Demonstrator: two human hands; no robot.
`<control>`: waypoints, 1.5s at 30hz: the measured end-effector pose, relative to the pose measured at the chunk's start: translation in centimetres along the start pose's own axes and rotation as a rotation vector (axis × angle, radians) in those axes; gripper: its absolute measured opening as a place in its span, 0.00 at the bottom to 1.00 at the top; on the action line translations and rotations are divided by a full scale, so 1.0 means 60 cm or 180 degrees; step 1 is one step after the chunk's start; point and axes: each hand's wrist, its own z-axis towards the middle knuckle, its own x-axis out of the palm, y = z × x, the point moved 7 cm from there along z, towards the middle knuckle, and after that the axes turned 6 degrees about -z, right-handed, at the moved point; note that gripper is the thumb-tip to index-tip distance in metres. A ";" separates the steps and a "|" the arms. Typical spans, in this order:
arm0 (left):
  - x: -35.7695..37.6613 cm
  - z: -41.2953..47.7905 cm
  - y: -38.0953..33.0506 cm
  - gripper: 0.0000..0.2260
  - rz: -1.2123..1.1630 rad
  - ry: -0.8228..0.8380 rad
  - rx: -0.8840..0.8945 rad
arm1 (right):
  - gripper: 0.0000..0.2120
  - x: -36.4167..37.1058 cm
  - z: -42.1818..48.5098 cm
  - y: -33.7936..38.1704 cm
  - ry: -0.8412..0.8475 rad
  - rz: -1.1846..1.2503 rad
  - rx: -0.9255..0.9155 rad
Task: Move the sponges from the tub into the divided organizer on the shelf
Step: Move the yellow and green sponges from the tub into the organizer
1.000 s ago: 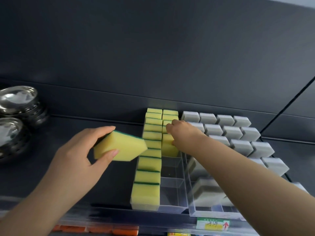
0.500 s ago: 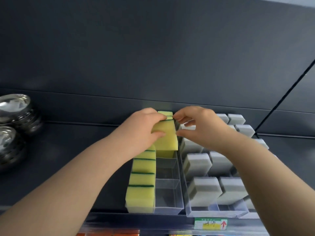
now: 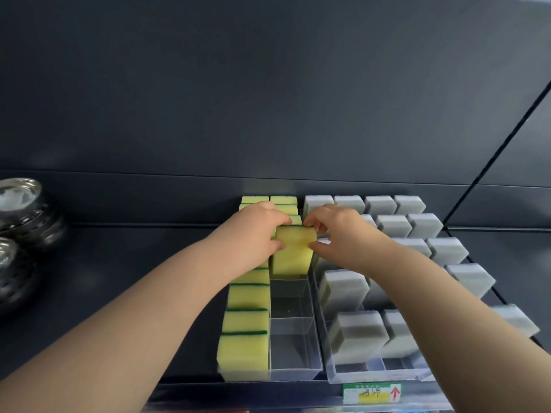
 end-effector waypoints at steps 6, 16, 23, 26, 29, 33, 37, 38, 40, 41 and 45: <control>0.008 0.005 0.012 0.18 0.0015 0.0016 -0.0066 | 0.18 0.018 0.010 0.003 0.0331 -0.0464 0.0031; 0.005 0.005 0.019 0.15 -0.0409 -0.0101 -0.0034 | 0.19 0.012 0.011 0.017 0.0341 -0.0719 -0.0139; 0.000 -0.002 0.035 0.12 -0.0946 -0.0351 -0.0152 | 0.20 0.010 0.010 0.028 0.0284 -0.0751 -0.0271; 0.002 -0.004 0.036 0.13 -0.1043 -0.0397 -0.0149 | 0.20 0.008 0.008 0.028 0.0326 -0.0703 -0.0285; 0.004 -0.004 0.036 0.13 -0.1054 -0.0409 -0.0146 | 0.20 0.007 0.008 0.027 0.0319 -0.0634 -0.0293; 0.008 -0.003 0.035 0.13 -0.0860 -0.0297 -0.0106 | 0.19 0.019 0.010 0.024 0.0437 -0.0609 -0.0258; 0.025 -0.004 0.036 0.13 -0.0324 -0.0010 -0.0101 | 0.16 0.034 0.013 0.026 0.0510 -0.0755 -0.0329; 0.030 -0.005 0.037 0.12 -0.0133 0.0064 -0.0091 | 0.15 0.040 0.012 0.028 0.0559 -0.0836 -0.0381; 0.036 -0.009 0.038 0.11 0.0107 0.0137 -0.0060 | 0.14 0.054 0.008 0.034 0.0646 -0.0954 -0.0454; 0.037 -0.011 0.039 0.10 0.0155 0.0150 -0.0043 | 0.15 0.061 0.006 0.036 0.0673 -0.0991 -0.0471; 0.048 -0.020 0.041 0.09 0.0395 0.0262 0.0090 | 0.13 0.081 0.000 0.040 0.0749 -0.1213 -0.0508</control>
